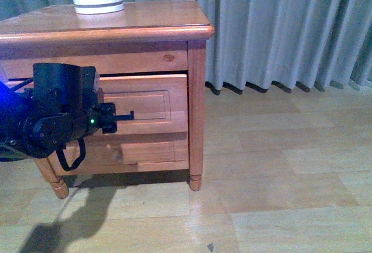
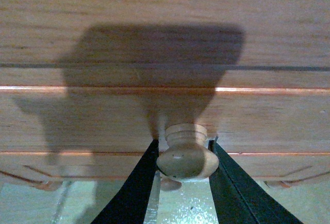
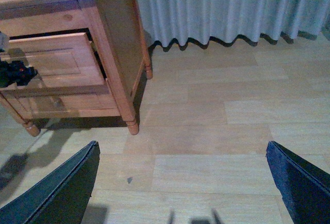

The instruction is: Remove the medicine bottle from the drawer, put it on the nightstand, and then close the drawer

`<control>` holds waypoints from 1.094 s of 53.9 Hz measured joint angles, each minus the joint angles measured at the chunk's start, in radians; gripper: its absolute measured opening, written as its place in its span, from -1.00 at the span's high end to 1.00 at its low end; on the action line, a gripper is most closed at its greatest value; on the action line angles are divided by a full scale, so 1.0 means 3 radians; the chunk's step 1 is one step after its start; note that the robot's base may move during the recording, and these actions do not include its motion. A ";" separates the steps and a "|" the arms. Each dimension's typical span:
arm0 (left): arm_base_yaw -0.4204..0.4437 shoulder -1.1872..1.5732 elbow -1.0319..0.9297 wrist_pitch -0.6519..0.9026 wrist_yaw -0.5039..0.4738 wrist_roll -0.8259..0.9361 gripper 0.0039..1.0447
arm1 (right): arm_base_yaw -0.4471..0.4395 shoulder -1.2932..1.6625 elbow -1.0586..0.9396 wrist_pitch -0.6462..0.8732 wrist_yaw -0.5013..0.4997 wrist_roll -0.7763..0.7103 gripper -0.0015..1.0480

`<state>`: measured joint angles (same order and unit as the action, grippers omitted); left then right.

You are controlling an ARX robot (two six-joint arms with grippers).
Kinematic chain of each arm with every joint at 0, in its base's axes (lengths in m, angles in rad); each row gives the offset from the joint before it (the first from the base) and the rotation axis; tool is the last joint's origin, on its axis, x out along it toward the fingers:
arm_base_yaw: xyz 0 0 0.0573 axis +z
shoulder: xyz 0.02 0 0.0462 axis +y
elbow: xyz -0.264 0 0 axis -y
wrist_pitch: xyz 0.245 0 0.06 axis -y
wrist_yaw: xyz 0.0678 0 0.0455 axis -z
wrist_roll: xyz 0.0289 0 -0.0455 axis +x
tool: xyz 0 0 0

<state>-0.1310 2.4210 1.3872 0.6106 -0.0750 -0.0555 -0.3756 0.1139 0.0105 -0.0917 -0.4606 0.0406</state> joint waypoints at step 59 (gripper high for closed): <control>-0.0237 -0.1527 -0.3339 0.1007 0.0079 -0.0041 -0.75 | 0.0000 0.0000 0.0000 0.0001 0.0000 0.0000 -0.87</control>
<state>-0.2020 1.9629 0.3855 0.9127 -0.0513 -0.0677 -0.3756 0.1139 0.0105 -0.0914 -0.4606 0.0406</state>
